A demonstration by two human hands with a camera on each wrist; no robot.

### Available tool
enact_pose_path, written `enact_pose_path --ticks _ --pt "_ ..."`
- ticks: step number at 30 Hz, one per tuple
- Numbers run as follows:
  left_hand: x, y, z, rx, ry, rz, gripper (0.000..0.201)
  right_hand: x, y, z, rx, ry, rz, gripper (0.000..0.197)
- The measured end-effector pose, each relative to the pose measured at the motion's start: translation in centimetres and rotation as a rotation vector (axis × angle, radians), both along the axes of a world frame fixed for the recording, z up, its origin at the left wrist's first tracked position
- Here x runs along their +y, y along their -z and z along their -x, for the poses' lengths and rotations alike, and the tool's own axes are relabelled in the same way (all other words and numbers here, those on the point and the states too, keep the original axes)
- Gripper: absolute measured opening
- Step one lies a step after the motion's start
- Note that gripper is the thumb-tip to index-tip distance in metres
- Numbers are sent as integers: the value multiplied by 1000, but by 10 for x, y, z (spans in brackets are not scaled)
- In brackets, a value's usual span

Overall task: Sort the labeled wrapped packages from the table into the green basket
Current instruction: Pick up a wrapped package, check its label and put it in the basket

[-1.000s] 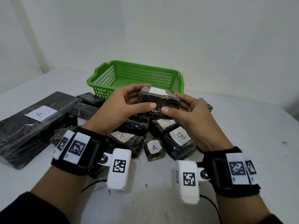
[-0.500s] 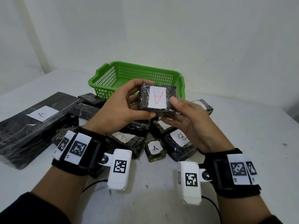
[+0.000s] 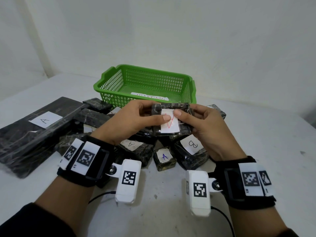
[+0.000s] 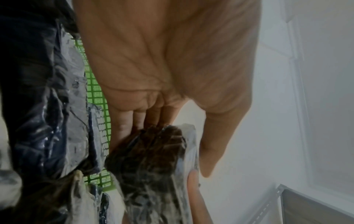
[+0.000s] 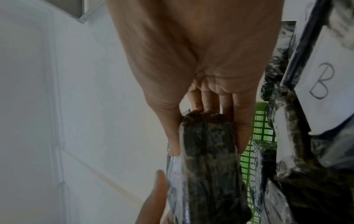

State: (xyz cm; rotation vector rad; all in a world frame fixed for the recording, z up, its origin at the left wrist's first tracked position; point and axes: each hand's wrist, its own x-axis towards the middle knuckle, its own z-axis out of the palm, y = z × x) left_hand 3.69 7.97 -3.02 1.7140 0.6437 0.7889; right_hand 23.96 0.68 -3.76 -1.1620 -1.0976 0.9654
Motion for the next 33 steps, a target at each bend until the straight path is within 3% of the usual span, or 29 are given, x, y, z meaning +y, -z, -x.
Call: enact_pose_path --ticks 4,8,12,14,18,21,24,26,28,30,32,33 --pt "3 0 1 -42 -26 15 35 0 0 1 8 -25 11 71" --pt "3 1 1 -108 -15 65 46 -2 -1 1 -26 -1 10 55" --pt "5 2 2 -86 -35 18 37 -3 -2 0 -64 42 -33 54" --pt "7 4 2 -101 -47 2 37 -3 -4 3 -24 38 -49 56" --pt "7 4 1 -229 -66 34 45 -7 -13 4 152 -51 15 39" --pt "11 7 0 -350 -18 110 55 -10 -13 3 226 -123 116 55" --pt "11 8 -2 -352 2 104 61 -10 -13 4 274 -179 151 64" --pt "8 6 -1 -317 -2 71 64 -9 -13 3 322 -186 133 57" --pt "8 6 -1 -285 22 60 71 -7 -11 4 331 -178 89 36" --pt "10 7 1 -268 90 112 92 -4 -8 4 288 -130 40 26" --pt "8 6 -1 -254 106 188 101 -1 -6 5 236 -93 0 41" --pt "8 7 -3 -264 94 208 90 0 -5 5 210 -83 -12 48"
